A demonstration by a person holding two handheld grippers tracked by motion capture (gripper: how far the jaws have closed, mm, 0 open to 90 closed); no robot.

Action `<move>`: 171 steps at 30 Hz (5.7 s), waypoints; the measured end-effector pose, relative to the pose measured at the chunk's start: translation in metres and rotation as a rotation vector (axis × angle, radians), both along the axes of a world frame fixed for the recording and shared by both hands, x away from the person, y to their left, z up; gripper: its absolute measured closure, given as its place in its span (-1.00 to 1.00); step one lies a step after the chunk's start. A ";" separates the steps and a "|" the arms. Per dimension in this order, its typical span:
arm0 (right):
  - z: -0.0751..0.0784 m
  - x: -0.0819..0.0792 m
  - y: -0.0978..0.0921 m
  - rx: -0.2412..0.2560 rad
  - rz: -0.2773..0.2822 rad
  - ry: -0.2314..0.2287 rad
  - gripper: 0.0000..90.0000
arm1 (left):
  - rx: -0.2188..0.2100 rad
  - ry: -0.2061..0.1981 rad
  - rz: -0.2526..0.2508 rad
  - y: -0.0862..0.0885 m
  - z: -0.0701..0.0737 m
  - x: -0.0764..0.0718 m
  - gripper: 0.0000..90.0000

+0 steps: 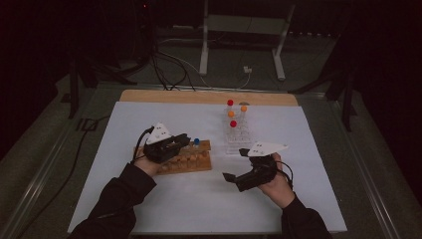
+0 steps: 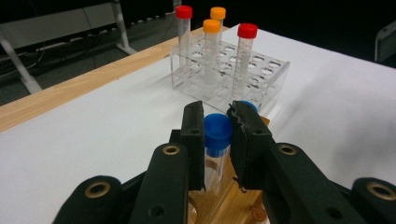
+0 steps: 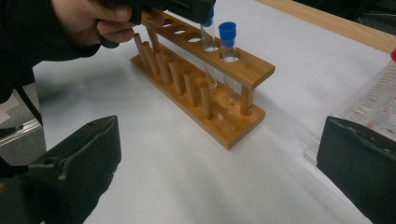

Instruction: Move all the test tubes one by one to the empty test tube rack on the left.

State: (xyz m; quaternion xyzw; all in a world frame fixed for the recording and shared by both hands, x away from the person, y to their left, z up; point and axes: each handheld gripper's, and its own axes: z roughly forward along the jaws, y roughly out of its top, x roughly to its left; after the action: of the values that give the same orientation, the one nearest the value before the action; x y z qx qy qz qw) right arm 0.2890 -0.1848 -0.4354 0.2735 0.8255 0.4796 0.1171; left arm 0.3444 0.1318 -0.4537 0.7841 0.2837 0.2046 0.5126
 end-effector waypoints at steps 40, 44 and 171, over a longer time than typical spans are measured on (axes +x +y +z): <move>0.013 0.106 -0.060 0.021 -0.239 -0.092 -0.04 | -0.091 0.034 -0.116 0.034 0.016 -0.055 -0.95; 0.006 0.121 -0.058 0.015 -0.235 -0.084 0.07 | -0.102 0.032 -0.130 0.036 0.015 -0.058 -0.95; -0.006 -0.010 0.017 -0.076 0.158 0.022 0.66 | -0.041 0.059 -0.391 -0.048 0.030 -0.064 -0.41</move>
State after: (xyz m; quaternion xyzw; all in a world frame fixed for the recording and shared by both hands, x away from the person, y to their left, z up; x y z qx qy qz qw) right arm 0.2790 -0.1675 -0.4413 0.2080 0.8634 0.4527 0.0800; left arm 0.2804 0.0841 -0.4241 0.8194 0.1452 0.0722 0.5498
